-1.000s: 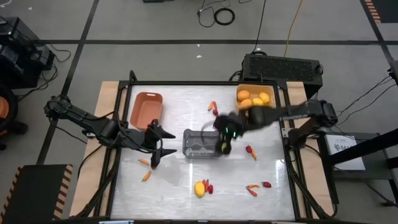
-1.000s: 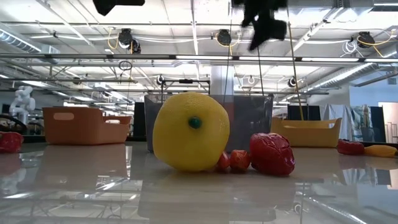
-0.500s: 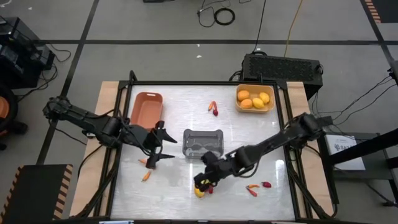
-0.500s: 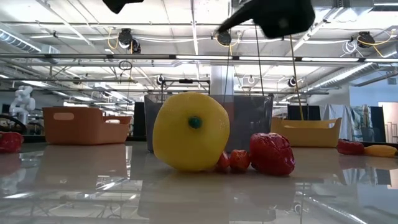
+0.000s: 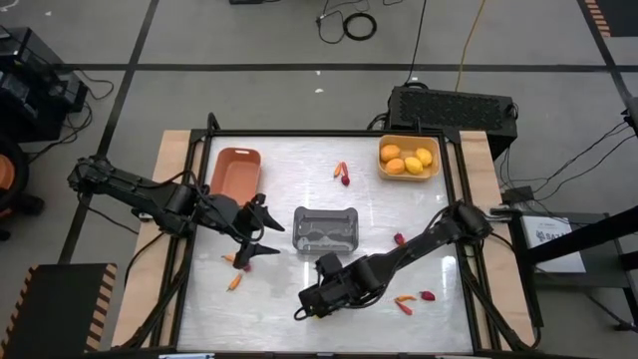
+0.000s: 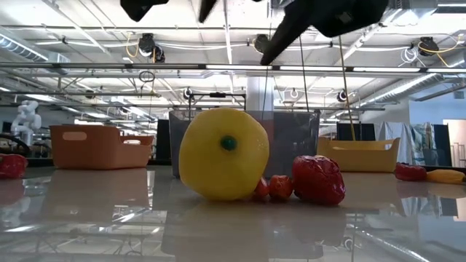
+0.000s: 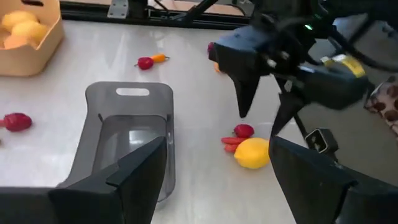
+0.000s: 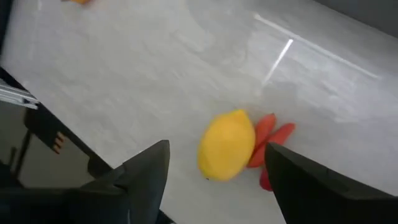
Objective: Sort produce into baskets
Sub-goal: Put the yellow lemon into the yellow bin
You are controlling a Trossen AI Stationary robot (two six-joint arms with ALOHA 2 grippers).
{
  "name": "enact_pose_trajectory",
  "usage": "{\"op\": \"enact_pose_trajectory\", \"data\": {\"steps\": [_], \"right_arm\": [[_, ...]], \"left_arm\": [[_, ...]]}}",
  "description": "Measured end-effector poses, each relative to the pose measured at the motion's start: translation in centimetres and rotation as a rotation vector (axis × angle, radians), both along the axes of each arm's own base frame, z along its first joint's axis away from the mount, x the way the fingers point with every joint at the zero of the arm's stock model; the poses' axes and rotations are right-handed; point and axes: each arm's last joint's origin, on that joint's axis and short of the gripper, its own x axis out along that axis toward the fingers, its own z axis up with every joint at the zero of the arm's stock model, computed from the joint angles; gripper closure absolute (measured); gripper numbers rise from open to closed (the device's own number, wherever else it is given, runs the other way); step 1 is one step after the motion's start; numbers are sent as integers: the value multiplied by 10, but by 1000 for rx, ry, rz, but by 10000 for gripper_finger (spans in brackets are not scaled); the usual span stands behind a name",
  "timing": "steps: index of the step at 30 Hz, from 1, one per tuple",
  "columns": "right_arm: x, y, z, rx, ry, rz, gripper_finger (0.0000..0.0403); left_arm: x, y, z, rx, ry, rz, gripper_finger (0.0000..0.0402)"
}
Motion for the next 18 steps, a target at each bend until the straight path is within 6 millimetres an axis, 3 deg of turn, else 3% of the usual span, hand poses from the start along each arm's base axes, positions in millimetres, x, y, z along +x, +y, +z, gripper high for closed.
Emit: {"op": "enact_pose_trajectory", "data": {"steps": [10,18], "right_arm": [[19,11,-36,-35,53,-26,152],[17,12,-42,-44,84,-58,152]], "left_arm": [[-3,-8,-1,-91,35,20,114],[-5,-13,-2,-115,54,28,114]]}}
